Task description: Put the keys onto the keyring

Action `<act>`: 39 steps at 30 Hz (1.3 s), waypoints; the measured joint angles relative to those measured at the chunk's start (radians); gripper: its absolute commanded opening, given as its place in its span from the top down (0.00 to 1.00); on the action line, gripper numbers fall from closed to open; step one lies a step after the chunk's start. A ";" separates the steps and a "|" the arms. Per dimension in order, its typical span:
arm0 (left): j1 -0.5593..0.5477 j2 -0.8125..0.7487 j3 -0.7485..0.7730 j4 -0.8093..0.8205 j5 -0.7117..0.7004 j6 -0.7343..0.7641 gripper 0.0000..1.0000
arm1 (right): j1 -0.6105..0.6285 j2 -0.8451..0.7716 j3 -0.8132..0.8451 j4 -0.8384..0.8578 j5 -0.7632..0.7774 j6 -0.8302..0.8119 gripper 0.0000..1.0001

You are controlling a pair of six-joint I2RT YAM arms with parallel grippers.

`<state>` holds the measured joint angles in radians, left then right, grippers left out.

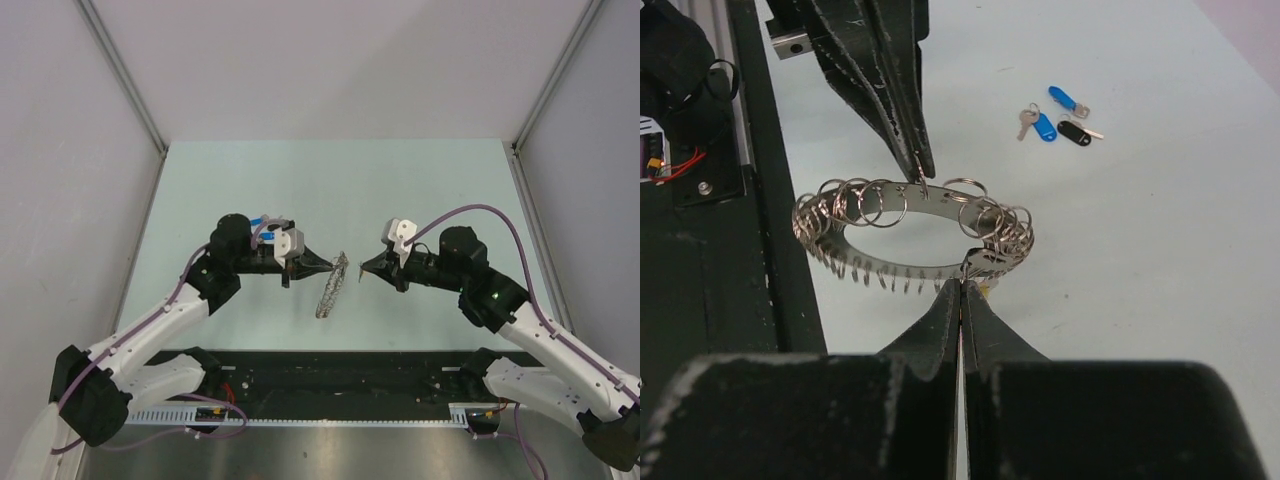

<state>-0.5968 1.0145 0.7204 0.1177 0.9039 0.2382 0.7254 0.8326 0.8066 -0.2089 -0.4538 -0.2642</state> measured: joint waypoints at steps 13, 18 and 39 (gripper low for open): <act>0.001 0.035 0.002 0.075 0.066 -0.039 1.00 | 0.058 0.033 0.027 -0.020 -0.003 -0.030 1.00; 0.001 0.035 0.002 0.085 0.072 -0.046 1.00 | 0.085 0.062 0.053 -0.029 0.005 -0.043 1.00; 0.002 0.037 0.002 0.082 0.105 -0.042 1.00 | 0.111 0.092 0.069 -0.063 0.031 -0.056 1.00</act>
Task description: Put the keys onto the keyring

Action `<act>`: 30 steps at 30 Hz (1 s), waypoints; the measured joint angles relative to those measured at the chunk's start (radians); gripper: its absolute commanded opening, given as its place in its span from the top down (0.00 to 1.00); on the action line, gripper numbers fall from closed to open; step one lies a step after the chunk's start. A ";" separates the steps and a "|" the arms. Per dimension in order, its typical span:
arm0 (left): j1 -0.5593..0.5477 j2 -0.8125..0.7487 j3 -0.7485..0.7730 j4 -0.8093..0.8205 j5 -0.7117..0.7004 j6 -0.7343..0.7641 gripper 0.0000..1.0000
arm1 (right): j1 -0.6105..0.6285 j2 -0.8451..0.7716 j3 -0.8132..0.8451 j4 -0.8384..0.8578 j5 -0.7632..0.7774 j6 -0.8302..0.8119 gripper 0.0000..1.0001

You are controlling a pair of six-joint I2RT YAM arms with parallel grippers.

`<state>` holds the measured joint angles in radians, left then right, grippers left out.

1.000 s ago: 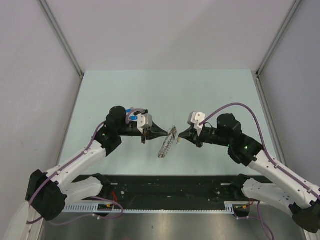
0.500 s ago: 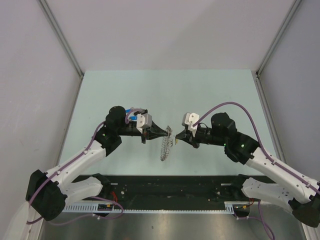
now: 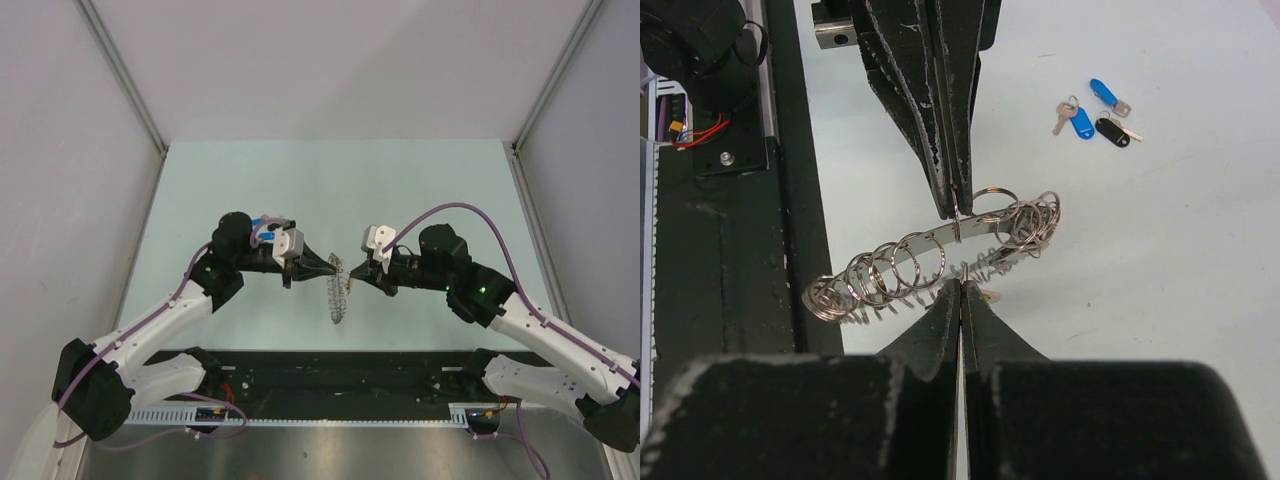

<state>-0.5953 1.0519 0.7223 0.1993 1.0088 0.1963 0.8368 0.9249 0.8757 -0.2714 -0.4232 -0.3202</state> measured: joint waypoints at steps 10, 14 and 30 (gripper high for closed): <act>0.000 0.018 0.000 -0.006 0.018 0.005 1.00 | 0.002 0.000 0.002 0.000 -0.006 -0.006 1.00; 0.000 0.022 0.000 -0.006 0.020 0.005 1.00 | 0.002 0.000 0.002 0.000 -0.013 -0.007 1.00; 0.000 0.022 0.000 -0.006 0.024 0.004 1.00 | 0.002 0.005 0.017 -0.004 -0.030 -0.014 1.00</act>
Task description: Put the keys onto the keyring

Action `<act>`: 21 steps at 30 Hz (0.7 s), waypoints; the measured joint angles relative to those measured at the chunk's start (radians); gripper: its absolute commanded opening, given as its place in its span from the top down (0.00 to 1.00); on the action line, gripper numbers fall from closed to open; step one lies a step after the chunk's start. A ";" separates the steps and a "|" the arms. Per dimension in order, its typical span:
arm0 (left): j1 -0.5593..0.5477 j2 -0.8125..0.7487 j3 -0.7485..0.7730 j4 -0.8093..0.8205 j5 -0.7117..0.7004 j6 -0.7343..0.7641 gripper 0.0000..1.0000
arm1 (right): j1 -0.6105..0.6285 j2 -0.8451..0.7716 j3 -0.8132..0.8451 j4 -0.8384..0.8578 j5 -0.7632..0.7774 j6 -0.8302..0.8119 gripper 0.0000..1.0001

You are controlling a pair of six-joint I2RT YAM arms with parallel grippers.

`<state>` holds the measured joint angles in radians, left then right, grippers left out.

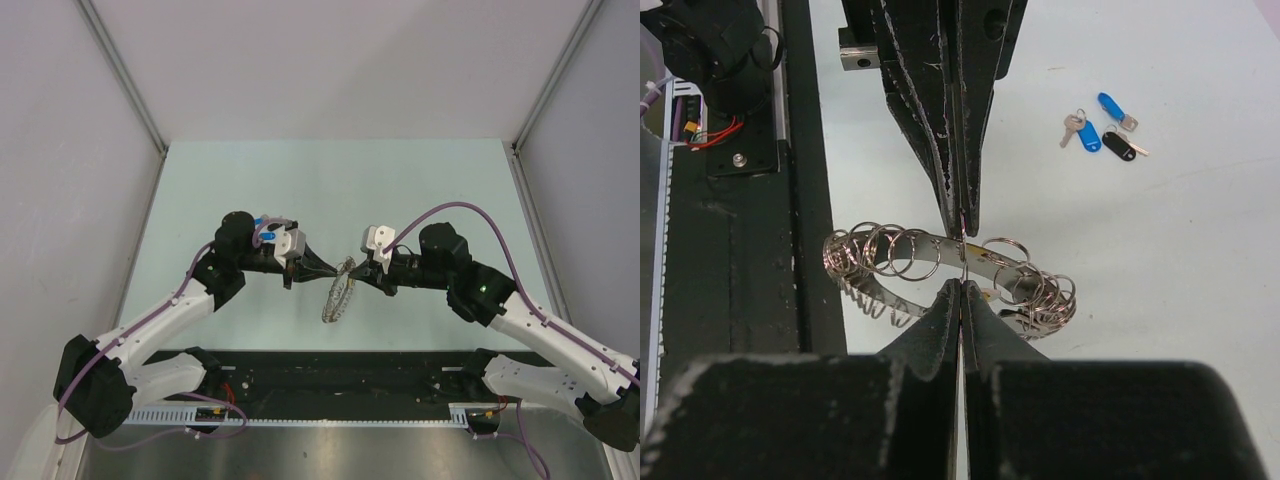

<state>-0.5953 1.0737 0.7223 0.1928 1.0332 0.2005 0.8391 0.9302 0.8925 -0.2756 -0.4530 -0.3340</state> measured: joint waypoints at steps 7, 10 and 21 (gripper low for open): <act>0.000 0.000 0.000 0.000 0.000 0.000 1.00 | 0.002 0.006 0.002 -0.005 -0.006 0.000 1.00; 0.000 0.000 0.000 0.000 -0.001 0.000 1.00 | 0.002 0.009 0.002 -0.007 -0.008 0.000 1.00; 0.000 0.000 0.000 0.000 0.000 0.000 1.00 | 0.002 0.010 0.002 -0.007 -0.007 0.000 1.00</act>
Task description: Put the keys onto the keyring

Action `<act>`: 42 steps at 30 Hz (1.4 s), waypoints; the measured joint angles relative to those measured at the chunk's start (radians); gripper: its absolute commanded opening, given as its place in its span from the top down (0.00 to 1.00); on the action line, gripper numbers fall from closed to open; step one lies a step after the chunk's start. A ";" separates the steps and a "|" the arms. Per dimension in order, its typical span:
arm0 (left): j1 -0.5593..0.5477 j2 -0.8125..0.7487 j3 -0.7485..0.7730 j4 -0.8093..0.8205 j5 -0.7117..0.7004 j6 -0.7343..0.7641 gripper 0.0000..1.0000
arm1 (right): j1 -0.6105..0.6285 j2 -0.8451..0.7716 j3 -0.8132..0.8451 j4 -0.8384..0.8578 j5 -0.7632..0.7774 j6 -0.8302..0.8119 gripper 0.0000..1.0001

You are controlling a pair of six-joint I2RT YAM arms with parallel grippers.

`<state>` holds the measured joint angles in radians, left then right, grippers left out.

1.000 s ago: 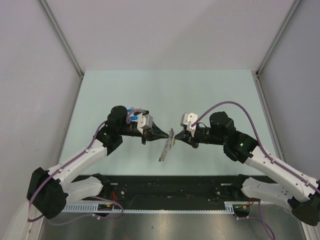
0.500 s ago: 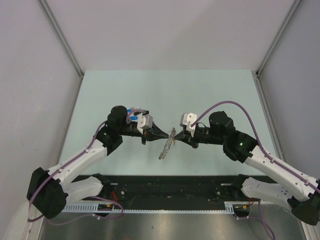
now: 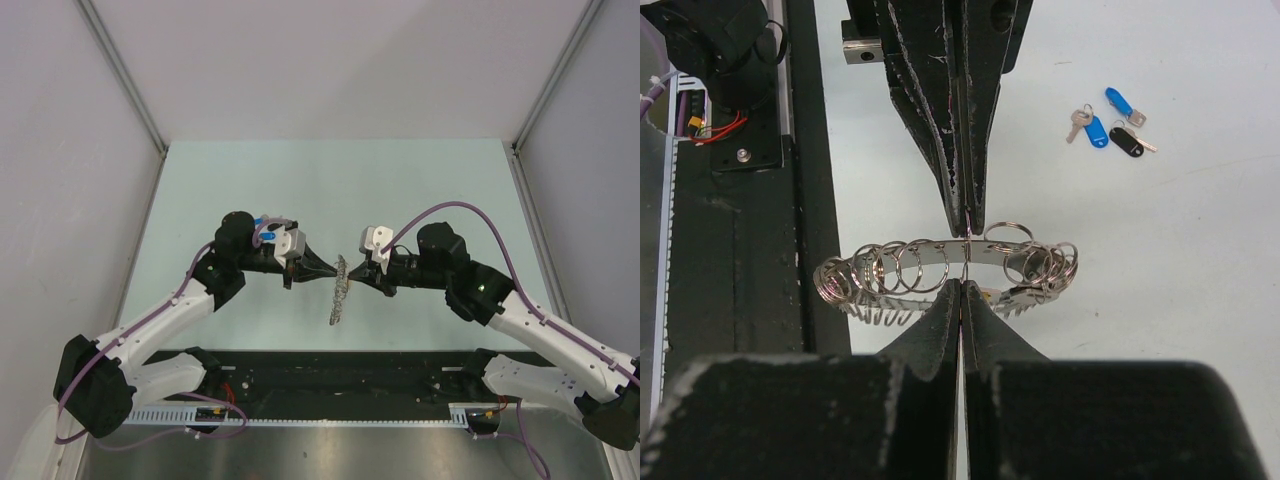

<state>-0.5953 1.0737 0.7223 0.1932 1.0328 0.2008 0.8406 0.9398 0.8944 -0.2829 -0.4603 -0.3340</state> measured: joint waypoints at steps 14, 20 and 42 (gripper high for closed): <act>0.000 0.000 0.000 0.000 0.010 0.000 1.00 | 0.000 0.000 0.000 0.000 -0.001 0.000 1.00; 0.000 0.002 0.000 0.000 0.018 0.000 1.00 | 0.001 0.001 0.000 0.000 0.000 0.000 1.00; 0.004 0.019 0.006 -0.016 0.044 -0.001 1.00 | 0.014 0.020 0.017 -0.027 0.006 0.000 1.00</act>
<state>-0.5911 1.0931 0.7280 0.1768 1.0771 0.1997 0.8547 0.9600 0.9112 -0.3099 -0.4545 -0.3340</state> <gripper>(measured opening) 0.006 0.009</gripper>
